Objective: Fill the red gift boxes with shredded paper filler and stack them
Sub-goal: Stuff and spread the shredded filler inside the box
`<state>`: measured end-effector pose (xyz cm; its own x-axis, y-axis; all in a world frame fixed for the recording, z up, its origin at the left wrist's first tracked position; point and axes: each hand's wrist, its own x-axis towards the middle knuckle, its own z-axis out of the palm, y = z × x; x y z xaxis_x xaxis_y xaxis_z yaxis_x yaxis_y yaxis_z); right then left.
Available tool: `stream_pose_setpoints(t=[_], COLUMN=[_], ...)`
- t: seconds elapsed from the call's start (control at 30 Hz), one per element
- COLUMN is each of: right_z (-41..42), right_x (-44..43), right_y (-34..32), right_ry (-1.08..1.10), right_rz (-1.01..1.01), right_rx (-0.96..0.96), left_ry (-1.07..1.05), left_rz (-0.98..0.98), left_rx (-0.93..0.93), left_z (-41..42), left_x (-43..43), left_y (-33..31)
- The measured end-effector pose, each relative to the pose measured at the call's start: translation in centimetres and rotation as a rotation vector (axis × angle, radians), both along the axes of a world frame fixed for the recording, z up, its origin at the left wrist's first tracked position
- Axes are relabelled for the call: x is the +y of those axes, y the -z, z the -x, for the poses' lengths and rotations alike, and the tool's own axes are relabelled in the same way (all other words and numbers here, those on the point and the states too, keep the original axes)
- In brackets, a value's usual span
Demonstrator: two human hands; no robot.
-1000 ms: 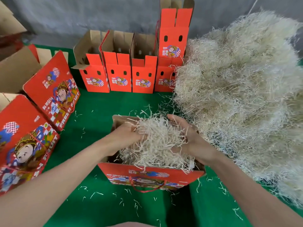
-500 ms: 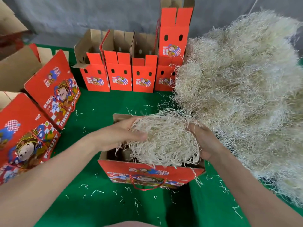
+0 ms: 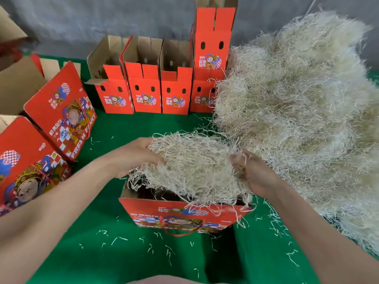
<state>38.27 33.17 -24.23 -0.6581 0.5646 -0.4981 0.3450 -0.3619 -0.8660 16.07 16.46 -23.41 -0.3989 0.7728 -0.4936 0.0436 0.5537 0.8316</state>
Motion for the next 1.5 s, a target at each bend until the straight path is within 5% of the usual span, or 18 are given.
stream_pose_setpoints(t=[0.23, 0.63, 0.83, 1.0, 1.2, 1.37, 1.5], right_z=[2.5, -1.3, 1.7, 4.1, 0.9, 1.1, 3.4], right_x=[-2.1, 1.5, -0.7, -2.7, 0.6, 0.3, -1.6], right_y=[0.8, 0.5, 0.1, 2.0, 1.5, 0.4, 0.2], right_ry=[-0.206, -0.129, -0.561, -0.399, -0.418, -0.566, -0.709], right_rz=[-0.01, -0.549, -0.328, -0.369, -0.581, -0.445, -0.252], right_rx=[-0.048, -0.144, -0.087, -0.043, -0.199, -0.253, -0.197], left_ry=[0.005, -0.076, 0.143, 0.203, -0.04, -0.013, 0.238], left_rz=[0.037, -0.061, -0.126, 0.0, 0.026, 0.022, 0.019], left_rx=[-0.267, -0.016, 0.02, -0.24, -0.068, 0.011, -0.021], left_z=[-3.5, 1.1, -2.4, -2.6, 0.8, 0.6, -1.5], left_x=[1.8, -2.3, -0.1, 0.3, -2.0, -1.8, 0.5], left_y=[0.9, 0.2, -0.3, 1.0, 1.2, 1.2, 2.2])
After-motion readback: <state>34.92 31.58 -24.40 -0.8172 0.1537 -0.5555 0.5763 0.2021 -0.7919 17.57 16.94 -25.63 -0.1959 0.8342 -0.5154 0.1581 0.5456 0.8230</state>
